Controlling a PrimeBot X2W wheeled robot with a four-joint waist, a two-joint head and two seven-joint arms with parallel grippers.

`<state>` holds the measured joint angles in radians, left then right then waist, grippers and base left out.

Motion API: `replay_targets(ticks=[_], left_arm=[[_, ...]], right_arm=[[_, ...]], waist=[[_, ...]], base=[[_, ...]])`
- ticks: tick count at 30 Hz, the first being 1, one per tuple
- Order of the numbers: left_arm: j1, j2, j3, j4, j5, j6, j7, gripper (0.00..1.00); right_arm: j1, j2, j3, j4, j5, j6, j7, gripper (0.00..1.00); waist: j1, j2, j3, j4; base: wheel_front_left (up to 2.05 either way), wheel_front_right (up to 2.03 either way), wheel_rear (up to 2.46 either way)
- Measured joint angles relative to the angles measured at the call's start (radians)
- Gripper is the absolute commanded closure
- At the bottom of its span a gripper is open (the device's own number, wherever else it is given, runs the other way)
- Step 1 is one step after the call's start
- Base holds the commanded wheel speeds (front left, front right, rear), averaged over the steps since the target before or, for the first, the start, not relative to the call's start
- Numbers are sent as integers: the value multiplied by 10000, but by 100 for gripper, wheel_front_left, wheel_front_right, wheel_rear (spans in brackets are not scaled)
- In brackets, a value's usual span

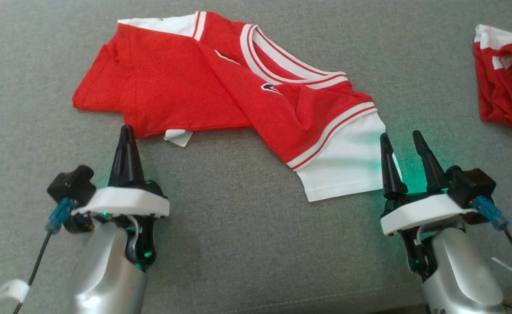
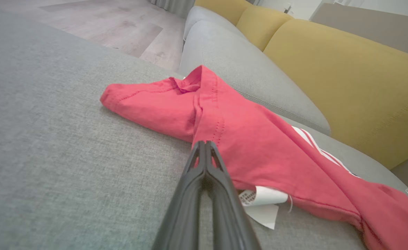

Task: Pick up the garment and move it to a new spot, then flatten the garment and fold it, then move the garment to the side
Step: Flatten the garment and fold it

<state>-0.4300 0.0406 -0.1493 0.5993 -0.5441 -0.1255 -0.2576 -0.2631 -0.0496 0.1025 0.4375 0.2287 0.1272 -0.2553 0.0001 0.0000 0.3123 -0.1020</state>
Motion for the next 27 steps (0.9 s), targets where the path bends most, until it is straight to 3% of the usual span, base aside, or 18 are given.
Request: replay_targets(ticks=[4, 5, 6, 12, 18, 27], left_arm=[[456, -59, 598, -483, 805, -61, 10, 100], [578, -46, 748, -673, 1060, -36, 10, 33], [696, -44, 863, -844, 1287, 48, 10, 0], [1989, -46, 1089, -1962, 2518, 558, 10, 0], [3537, -35, 1122, -2314, 2824, 917, 10, 0], [4818, -13, 953, -2380, 2915, 955, 10, 0]], right_arm=[[9, 0, -128, -73, -10, 0, 0, 0], [13, -2, -163, -125, -12, 0, 0, 0], [26, 0, -174, -203, -17, 0, 0, 0], [383, 0, -173, -412, -13, 0, 0, 0], [1133, 0, -169, -405, -12, 0, 0, 0], [2120, 13, -109, -242, 138, 0, 0, 0]], waist=[[0, 0, -259, 119], [0, 0, -335, 147], [0, 0, -421, 174], [-1, 0, -1112, 351], [-3, 0, -1782, 535], [-4, 1, -2694, 833]], base=[[0, 0, 0], [0, 0, 0], [0, 0, 0], [0, 0, 0], [0, 0, 0], [0, 0, 0]])
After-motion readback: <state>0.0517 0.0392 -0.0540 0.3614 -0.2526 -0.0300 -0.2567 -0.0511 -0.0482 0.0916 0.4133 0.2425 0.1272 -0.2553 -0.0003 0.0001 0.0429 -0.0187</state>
